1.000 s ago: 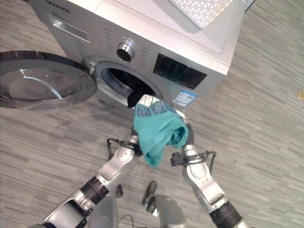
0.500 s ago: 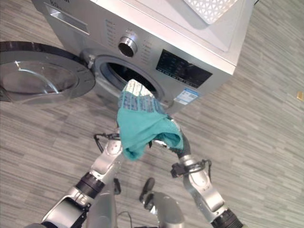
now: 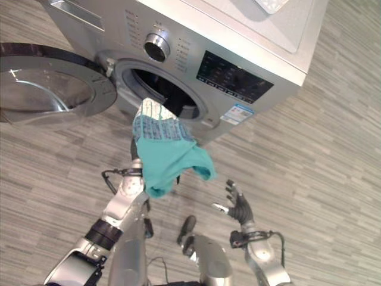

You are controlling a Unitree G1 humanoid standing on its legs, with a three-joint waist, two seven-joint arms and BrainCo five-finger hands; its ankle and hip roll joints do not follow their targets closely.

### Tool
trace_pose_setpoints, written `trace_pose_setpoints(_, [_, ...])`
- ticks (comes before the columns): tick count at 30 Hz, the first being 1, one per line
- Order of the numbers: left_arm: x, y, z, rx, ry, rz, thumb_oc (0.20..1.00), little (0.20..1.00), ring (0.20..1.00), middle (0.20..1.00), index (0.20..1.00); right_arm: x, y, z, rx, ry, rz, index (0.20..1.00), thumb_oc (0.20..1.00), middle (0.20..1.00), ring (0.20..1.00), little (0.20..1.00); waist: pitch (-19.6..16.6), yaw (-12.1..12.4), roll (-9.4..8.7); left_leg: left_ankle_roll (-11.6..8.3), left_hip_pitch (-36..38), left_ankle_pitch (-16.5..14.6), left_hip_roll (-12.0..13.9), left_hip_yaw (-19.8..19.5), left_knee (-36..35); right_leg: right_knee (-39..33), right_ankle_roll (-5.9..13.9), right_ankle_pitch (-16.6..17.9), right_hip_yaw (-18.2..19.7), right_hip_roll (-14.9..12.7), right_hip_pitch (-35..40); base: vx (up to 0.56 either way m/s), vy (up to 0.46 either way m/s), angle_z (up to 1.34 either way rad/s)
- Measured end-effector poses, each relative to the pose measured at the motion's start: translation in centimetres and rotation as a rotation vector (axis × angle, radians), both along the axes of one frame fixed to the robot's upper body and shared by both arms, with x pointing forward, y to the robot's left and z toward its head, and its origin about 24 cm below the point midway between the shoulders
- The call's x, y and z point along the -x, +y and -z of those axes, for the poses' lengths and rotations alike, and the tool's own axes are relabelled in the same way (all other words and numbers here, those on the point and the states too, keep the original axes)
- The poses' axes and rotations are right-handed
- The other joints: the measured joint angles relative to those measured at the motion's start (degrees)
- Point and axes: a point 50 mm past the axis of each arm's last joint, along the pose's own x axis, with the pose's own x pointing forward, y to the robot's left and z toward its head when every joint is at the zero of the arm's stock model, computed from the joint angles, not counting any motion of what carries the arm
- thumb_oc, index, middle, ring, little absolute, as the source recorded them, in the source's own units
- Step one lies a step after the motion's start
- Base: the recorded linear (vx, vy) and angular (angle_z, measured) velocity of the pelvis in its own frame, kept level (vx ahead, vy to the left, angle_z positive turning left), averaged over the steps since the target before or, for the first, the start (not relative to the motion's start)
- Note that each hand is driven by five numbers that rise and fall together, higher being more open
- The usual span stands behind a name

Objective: Grab the laundry basket,head to the washer,open it,put in the laundry and shut it.

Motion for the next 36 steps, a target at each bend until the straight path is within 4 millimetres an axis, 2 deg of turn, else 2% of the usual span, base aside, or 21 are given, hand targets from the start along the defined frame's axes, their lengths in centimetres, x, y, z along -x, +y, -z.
trace_pose_setpoints(2, [0.1, 0.2, 0.3, 0.0, 0.01, -0.01, 0.2, 0.2, 0.2, 0.2, 0.2, 1.0, -0.7, 2.3, 0.042, 0.116, 0.054, 1.0, 1.0, 1.0, 1.0, 1.0, 0.5, -0.1, -0.07, 0.05, -0.1, 0.0, -0.1, 0.1, 0.0, 0.0, 0.0, 0.0, 0.1, 0.0, -0.2, 0.0, 0.0, 0.0])
trace_pose_setpoints(5, [0.4, 0.3, 1.1, 0.004, 0.034, -0.012, 0.2, 0.2, 0.2, 0.2, 0.2, 2.1, -1.2, 4.5, 0.057, 0.222, 0.119, 1.0, 1.0, 1.0, 1.0, 1.0, 0.7, -0.5, -0.18, 0.05, -0.9, 0.0, 0.0, 0.1, 0.2, 0.0, 0.0, 0.0, 0.0, 0.1, -0.8, 0.0, 0.0, 0.0])
trace_pose_setpoints(7, [0.3, 0.5, 1.6, -0.001, 0.055, -0.021, 0.2, 0.2, 0.2, 0.2, 0.2, 2.1, -1.1, 4.5, 0.056, 0.229, 0.126, 1.0, 1.0, 1.0, 1.0, 1.0, 0.7, -0.8, -0.19, 0.05, -2.2, 0.0, 0.2, 0.1, 0.5, 0.3, 0.01, 0.0, 0.1, 0.1, -2.1, 0.0, 0.0, 0.0])
trace_pose_setpoints(11, [-0.8, 1.3, 3.6, 0.033, 0.167, -0.091, 0.2, 0.2, 0.2, 0.2, 0.2, 0.5, -0.2, 3.3, -0.001, 0.163, 0.127, 1.0, 1.0, 1.0, 1.0, 1.0, 1.8, -1.4, -0.68, 0.28, -4.8, -0.2, 0.8, 0.2, 1.6, 1.4, 0.01, 0.0, 0.3, 0.1, -4.8, 0.0, -0.022, -0.04])
trace_pose_setpoints(14, [-2.0, 1.8, 3.6, 0.102, 0.207, -0.166, 0.2, 0.2, 0.2, 0.2, 0.2, 0.0, 0.5, 2.7, -0.015, 0.128, 0.098, 1.0, 1.0, 1.0, 1.0, 1.0, 1.8, -1.7, -0.68, 0.51, -6.5, 0.0, 1.1, 0.3, 1.9, 2.3, 0.01, 0.0, 0.5, 0.1, -6.8, 0.0, -0.005, -0.02])
trace_pose_setpoints(16, [-2.4, 2.5, 3.2, 0.123, 0.197, -0.205, 0.2, 0.2, 0.2, 0.2, 0.2, -0.1, 1.0, 2.7, -0.016, 0.126, 0.078, 1.0, 1.0, 1.0, 1.0, 1.0, 1.8, -2.9, -0.7, 0.59, -6.7, 0.0, 1.0, 0.3, 1.9, 2.8, 0.01, 0.0, 0.5, 0.0, -7.2, 0.0, 0.0, 0.0])
trace_pose_setpoints(20, [-3.7, 3.5, 0.8, 0.196, 0.127, -0.27, 0.2, 0.2, 0.2, 0.2, 0.2, 0.1, 1.2, 2.9, -0.014, 0.135, 0.066, 1.0, 1.0, 1.0, 1.0, 1.0, 1.7, -3.4, -0.8, 0.97, -8.0, 0.2, 1.2, 0.4, 1.9, 3.4, 0.02, 0.0, 0.9, 0.0, -8.9, 0.01, -0.007, -0.03])
trace_pose_setpoints(27, [-6.7, 8.6, -4.4, 0.379, 0.046, -0.479, 0.2, 0.2, 0.2, 0.2, 0.2, -0.6, 1.2, 2.4, -0.027, 0.11, 0.062, 1.0, 1.0, 1.0, 1.0, 1.0, 1.3, -6.9, -1.49, 1.53, -11.1, 0.7, 1.9, 1.3, 2.1, 5.6, 0.03, 0.0, 1.7, -0.2, -13.5, 0.01, 0.003, -0.09])
trace_pose_setpoints(31, [-7.1, 10.3, -7.4, 0.421, -0.033, -0.514, 0.2, 0.2, 0.2, 0.2, 0.2, -0.6, 1.3, 2.2, -0.027, 0.093, 0.046, 1.0, 1.0, 1.0, 1.0, 1.0, 1.0, -7.9, -1.9, 1.95, -13.4, 1.1, 2.0, 1.3, 2.0, 6.4, 0.03, 0.0, 1.7, -0.2, -16.2, 0.01, 0.003, 0.0])
trace_pose_setpoints(32, [-7.2, 10.8, -8.7, 0.406, -0.075, -0.519, 0.2, 0.2, 0.2, 0.2, 0.2, -0.7, 1.4, 2.1, -0.026, 0.087, 0.043, 1.0, 1.0, 1.0, 1.0, 1.0, 0.9, -8.6, -2.02, 2.2, -14.6, 1.3, 1.9, 1.3, 2.0, 6.7, 0.03, 0.0, 1.7, -0.3, -17.5, 0.03, 0.012, 0.01])
trace_pose_setpoints(36, [-7.4, 11.2, -11.0, 0.394, -0.139, -0.519, 0.2, 0.2, 0.2, 0.2, 0.2, -0.9, 1.3, 1.9, -0.031, 0.07, 0.043, 1.0, 1.0, 1.0, 1.0, 1.0, 0.7, -9.0, -2.35, 2.33, -16.3, 1.4, 1.8, 1.3, 2.0, 7.0, 0.04, 0.0, 1.6, -0.6, -19.3, 0.03, 0.013, 0.0])
